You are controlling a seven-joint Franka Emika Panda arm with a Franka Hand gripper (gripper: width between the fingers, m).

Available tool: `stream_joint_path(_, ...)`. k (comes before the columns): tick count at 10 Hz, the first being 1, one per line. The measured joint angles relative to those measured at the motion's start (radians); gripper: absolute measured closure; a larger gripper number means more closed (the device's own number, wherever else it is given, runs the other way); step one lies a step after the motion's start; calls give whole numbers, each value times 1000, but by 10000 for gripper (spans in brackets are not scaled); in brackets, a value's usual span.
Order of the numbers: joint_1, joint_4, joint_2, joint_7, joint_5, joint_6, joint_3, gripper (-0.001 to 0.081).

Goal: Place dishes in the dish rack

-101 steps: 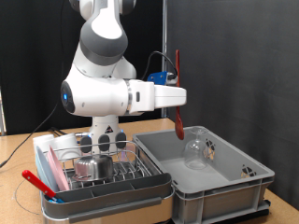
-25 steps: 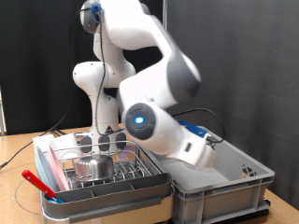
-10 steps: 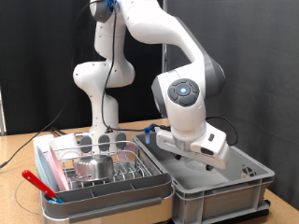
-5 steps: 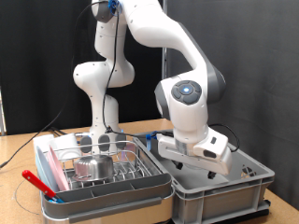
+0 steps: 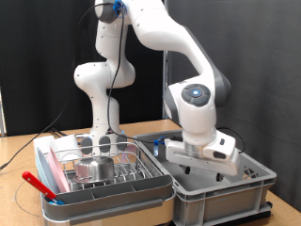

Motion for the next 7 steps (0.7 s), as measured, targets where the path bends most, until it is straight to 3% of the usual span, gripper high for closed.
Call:
stream_joint_path(4,41,-22,8,51,-34,47,15,0)
stream_joint_path(6,67,-38,29,134,-104,154,4,0)
stream_joint_path(7,73,-39,45,156,-131,170,0,0)
